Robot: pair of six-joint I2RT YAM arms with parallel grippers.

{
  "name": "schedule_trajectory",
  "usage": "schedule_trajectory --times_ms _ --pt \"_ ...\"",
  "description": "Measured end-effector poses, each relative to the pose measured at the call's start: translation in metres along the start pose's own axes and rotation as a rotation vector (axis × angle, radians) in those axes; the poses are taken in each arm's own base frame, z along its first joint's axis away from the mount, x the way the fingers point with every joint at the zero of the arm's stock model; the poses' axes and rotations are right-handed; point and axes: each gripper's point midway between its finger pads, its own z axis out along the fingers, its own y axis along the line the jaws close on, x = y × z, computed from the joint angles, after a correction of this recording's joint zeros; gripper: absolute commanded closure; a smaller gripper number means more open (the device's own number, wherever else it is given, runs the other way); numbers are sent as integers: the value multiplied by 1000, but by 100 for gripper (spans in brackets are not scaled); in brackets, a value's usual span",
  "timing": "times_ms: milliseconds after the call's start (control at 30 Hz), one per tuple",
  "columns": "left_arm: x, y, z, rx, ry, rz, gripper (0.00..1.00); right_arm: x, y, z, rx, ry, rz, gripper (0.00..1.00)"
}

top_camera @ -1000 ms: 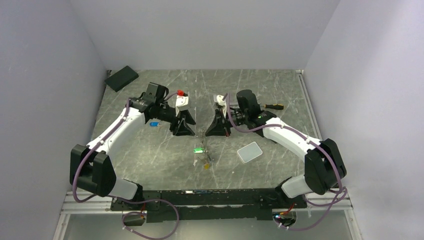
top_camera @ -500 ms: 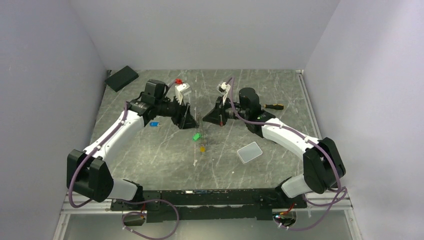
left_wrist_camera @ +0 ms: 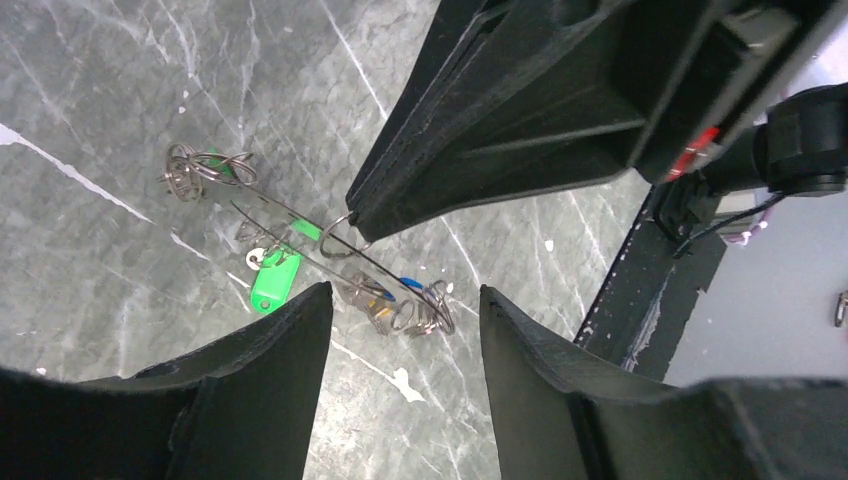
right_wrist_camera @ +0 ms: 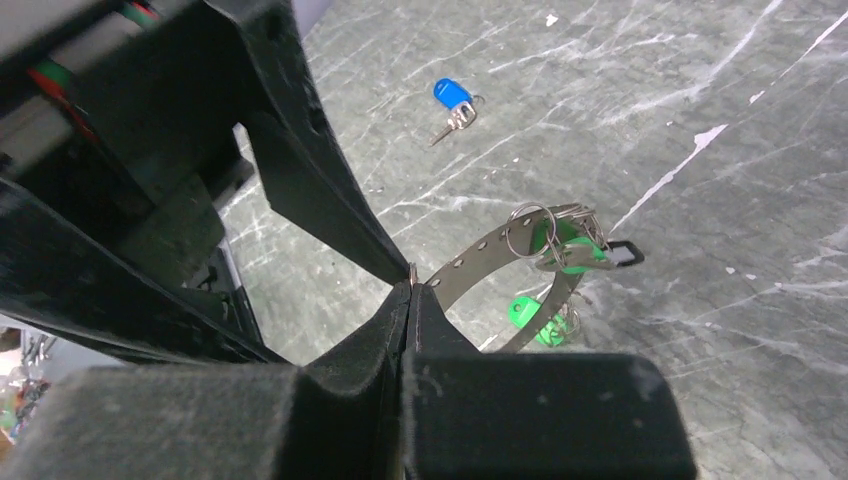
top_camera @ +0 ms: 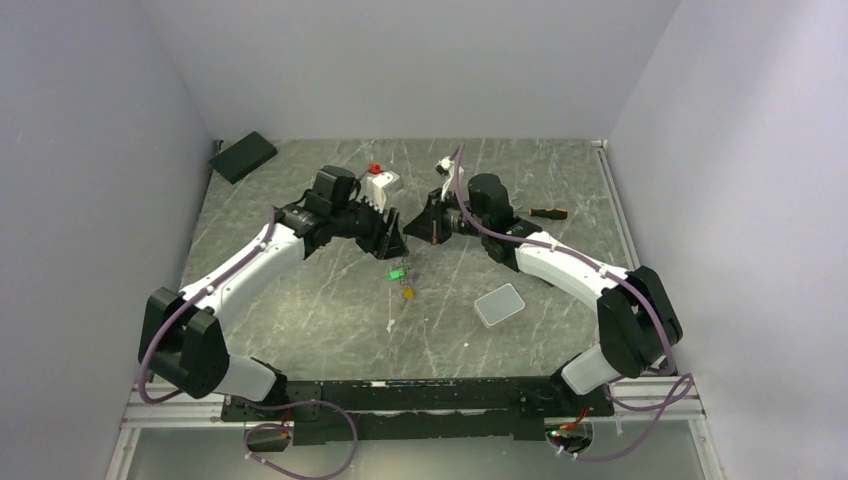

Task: Remove the keys from the keyring

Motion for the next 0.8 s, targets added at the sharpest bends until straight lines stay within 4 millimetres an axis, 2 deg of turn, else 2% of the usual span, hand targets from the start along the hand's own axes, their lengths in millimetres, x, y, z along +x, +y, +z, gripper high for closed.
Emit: schedule_trajectory --times_ms 67,133,167,233,300,367,400,533,600,667,800 --pt "4 4 7 -24 16 -2 45 -2 1 1 5 -4 11 100" --pt "8 10 12 -62 31 -5 54 -3 2 1 5 -7 20 100" --pt "8 13 13 -79 34 -7 60 -4 3 1 5 -8 22 100" --pt "9 22 14 -127 37 -10 80 -4 3 2 9 -9 27 100" --pt "8 30 13 -172 34 -5 96 -4 2 2 19 -10 29 100" --pt "3 34 12 -194 23 7 100 -5 0 2 29 -15 27 100" --pt "1 33 11 -194 20 12 100 -5 -1 2 32 -16 26 96" --pt "2 34 10 -198 32 40 100 -7 -7 -1 41 -19 20 62" --pt "6 37 7 -209 54 66 100 -12 -13 -7 38 -26 15 48" --pt "9 39 3 -208 79 94 100 -22 -18 -20 28 -41 -8 35" --pt "16 31 -4 -156 130 159 100 -48 -29 -52 28 -94 -66 18"
